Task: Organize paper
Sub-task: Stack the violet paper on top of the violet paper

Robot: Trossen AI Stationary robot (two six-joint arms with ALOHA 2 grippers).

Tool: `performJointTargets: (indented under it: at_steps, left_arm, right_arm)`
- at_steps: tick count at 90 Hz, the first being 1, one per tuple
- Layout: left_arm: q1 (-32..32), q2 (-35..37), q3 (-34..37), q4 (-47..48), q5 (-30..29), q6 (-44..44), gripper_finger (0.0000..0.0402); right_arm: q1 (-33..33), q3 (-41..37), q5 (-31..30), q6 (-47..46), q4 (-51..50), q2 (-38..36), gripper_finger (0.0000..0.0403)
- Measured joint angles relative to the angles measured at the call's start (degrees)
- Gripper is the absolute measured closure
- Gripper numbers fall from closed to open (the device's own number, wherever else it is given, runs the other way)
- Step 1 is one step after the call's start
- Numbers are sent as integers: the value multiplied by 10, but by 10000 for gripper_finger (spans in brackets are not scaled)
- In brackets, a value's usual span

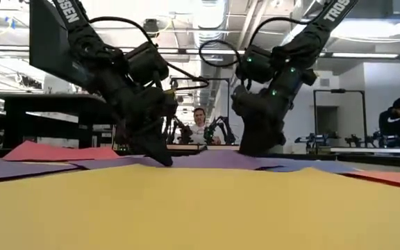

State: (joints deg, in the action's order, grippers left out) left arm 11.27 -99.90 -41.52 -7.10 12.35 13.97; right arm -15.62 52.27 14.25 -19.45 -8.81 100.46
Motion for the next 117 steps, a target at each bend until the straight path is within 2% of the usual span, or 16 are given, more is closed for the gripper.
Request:
performJointTargets:
  at_steps: [7,20,38,52,70,79,90,103,110,117]
  left_arm:
    - [0,0,0,0,0,-3,401]
    - [0,0,0,-1,-1,-3,401]
    - [0,0,0,-1,-1,-2,401]
    - [0,0,0,-1,-1,-5,401]
    - [0,0,0,1,-1,-13,401]
    - [0,-1,0,1,-1,-14,401]
    - [0,-1,0,1,-1,-14,401]
    - [0,-1,0,1,-1,-14,401]
    - [0,-1,0,-2,-1,-14,401]
    - [0,-1,0,-4,-1,-14,401]
  right_arm:
    - [2,2,27,3,10,-1,243]
    - [2,0,28,6,7,2,248]
    - [4,0,41,45,67,1,257]
    - [6,0,105,63,103,1,255]
    - [6,0,222,88,129,1,254]
    - [6,0,252,88,140,1,254]
    - [6,0,232,80,137,0,253]
    - [14,0,122,69,116,0,264]
    - [19,1,76,65,97,0,287]
    - [22,1,52,60,73,0,332]
